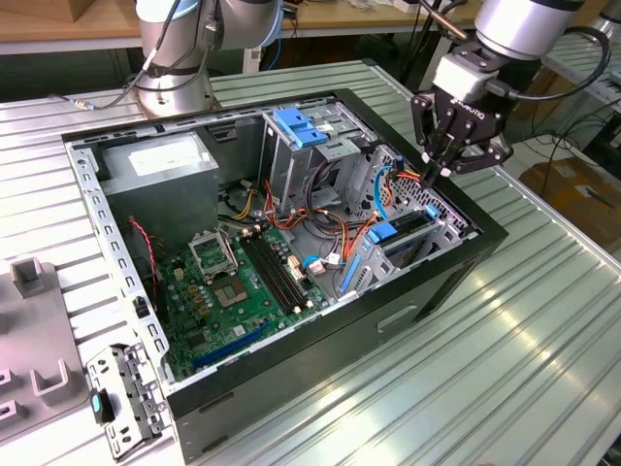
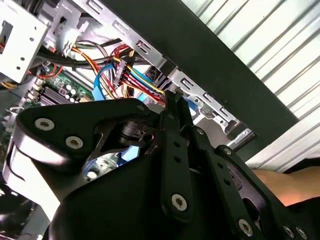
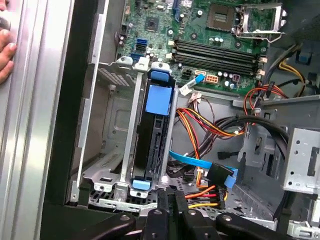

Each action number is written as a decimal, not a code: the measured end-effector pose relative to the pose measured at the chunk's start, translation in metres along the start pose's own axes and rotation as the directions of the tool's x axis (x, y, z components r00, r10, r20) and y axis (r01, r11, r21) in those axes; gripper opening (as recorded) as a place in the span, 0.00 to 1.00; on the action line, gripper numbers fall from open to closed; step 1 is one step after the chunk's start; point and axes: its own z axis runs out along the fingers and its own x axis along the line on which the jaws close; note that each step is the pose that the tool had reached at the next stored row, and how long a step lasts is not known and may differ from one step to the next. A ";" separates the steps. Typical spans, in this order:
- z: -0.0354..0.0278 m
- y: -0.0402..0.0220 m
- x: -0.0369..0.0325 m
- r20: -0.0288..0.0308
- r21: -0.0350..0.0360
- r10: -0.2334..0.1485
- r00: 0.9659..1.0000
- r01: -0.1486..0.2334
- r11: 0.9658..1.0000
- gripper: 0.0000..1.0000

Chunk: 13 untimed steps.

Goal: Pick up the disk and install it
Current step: 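Insert the first disk wire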

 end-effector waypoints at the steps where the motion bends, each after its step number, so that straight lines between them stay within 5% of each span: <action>1: 0.0000 0.0000 0.0000 0.000 0.000 0.004 1.000 -0.004 1.000 0.17; 13: 0.0000 0.0001 0.0000 0.000 0.000 0.007 1.000 -0.007 1.000 0.17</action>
